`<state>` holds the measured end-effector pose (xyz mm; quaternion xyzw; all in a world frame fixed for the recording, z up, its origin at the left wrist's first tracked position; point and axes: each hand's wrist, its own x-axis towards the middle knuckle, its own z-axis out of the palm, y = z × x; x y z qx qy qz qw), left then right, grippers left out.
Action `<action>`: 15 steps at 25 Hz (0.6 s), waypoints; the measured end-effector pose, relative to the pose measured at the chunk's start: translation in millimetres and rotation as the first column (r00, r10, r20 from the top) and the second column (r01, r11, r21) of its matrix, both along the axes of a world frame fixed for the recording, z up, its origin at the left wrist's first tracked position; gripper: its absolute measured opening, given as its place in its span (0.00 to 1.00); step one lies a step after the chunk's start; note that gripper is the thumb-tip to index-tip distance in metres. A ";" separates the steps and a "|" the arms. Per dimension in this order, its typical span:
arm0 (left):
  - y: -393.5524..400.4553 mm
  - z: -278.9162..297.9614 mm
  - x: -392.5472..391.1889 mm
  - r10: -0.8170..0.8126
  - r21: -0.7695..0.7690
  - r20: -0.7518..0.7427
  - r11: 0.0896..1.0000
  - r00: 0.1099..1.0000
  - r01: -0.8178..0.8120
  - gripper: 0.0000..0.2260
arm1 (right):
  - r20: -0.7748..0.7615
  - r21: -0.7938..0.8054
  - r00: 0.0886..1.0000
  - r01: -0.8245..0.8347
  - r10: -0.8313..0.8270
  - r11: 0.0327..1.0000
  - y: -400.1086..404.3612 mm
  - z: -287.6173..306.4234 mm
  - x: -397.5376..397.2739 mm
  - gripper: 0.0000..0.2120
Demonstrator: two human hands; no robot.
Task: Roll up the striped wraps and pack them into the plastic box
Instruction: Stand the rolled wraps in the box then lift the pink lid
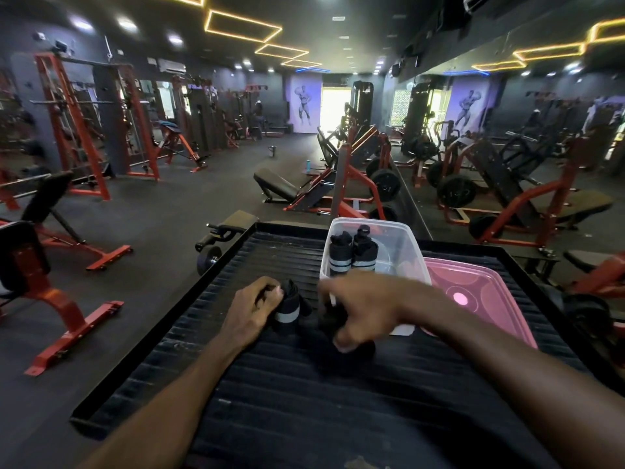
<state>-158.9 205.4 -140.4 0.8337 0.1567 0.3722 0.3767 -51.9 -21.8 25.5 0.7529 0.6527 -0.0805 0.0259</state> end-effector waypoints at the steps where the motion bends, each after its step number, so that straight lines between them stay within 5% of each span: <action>1: -0.3 -0.6 -0.3 -0.022 0.020 -0.009 1.000 1.000 0.022 0.22 | -0.121 0.109 0.993 0.017 -0.004 0.994 1.7 16.0 6.7 0.20; 4: -3.1 -1.9 -0.6 -0.022 0.093 -0.066 0.995 0.998 0.028 0.25 | -0.336 0.424 0.940 0.204 -0.056 0.882 15.5 39.4 41.4 0.19; 6: -6.1 -1.5 0.3 0.003 0.119 -0.089 0.993 0.996 0.008 0.24 | -0.298 0.502 0.942 0.292 -0.155 0.814 29.8 28.7 68.7 0.18; 10: -7.7 -1.4 0.4 0.034 0.135 -0.127 0.991 0.991 -0.017 0.21 | -0.189 0.465 0.924 0.382 -0.331 0.799 54.2 -21.0 103.2 0.18; 15: -6.1 -2.6 3.3 0.076 0.155 -0.152 0.987 0.985 -0.052 0.22 | -0.171 0.382 0.918 0.397 -0.358 0.835 74.1 -49.4 113.4 0.22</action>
